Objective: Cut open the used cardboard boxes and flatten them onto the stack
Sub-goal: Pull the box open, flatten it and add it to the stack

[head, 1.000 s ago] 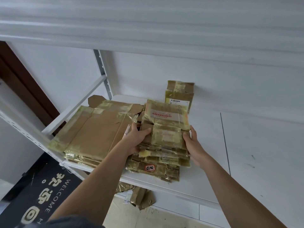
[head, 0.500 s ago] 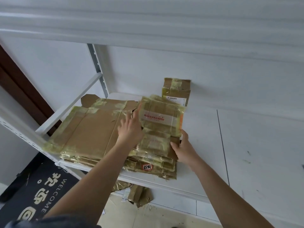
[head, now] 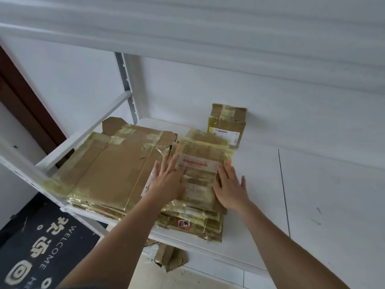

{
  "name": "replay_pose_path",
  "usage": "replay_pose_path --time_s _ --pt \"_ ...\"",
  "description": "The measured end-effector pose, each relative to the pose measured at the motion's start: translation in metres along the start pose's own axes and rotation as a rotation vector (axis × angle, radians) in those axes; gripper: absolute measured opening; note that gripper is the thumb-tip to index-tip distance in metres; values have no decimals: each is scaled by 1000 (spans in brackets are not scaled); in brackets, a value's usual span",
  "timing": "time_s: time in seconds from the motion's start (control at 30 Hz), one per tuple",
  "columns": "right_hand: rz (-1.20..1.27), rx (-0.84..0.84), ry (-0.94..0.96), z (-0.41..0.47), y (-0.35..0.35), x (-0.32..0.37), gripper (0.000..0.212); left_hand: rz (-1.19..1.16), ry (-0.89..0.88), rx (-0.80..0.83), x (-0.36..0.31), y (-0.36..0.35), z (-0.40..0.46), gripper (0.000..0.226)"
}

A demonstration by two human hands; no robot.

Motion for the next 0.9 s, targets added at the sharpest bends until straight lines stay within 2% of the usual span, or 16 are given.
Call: replay_pose_path --time_s 0.1,0.2,0.27,0.37,0.4,0.47,0.5,0.57,0.6,0.67,0.73,0.83,0.9 --pt "-109 12 -42 9 -2 -14 65 152 -21 29 -19 7 10 63" --pt "-98 40 -41 16 5 -14 65 321 2 106 -38 25 23 57" --pt "-65 65 -53 15 4 -21 63 245 40 58 -48 46 33 55" --pt "-3 62 -43 13 3 -29 61 127 -28 -168 -65 69 49 42" --pt "3 46 -29 14 6 -28 60 98 -78 -194 -69 65 53 42" --pt "1 2 24 19 16 -27 58 110 -161 -130 -72 37 59 50" --pt "47 3 49 23 22 -30 55 129 -173 -71 -68 20 61 54" --pt "340 19 52 33 38 -40 40 91 -164 -16 -55 -3 68 58" --pt "531 -48 40 40 50 -47 30 55 -161 -16 -50 -6 72 59" --pt "726 -352 -33 57 78 -71 24 36 -169 -26 -45 -9 77 60" --pt "797 -547 -155 81 91 -94 38 59 -182 -53 -47 -9 81 61" --pt "898 -510 -278 125 87 -108 66 59 -195 -88 -47 -13 80 61" --pt "1049 -459 -307 143 85 -110 80 44 -202 -98 -46 -14 77 62"
Point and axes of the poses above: each hand's wrist, its own z-axis towards the middle knuckle, its own y-axis out of the back of the hand, x = y × z, the point moved 8 cm from there along z, towards the middle knuckle, and after that the axes turned 1 degree about x, right-handed, at the moved point
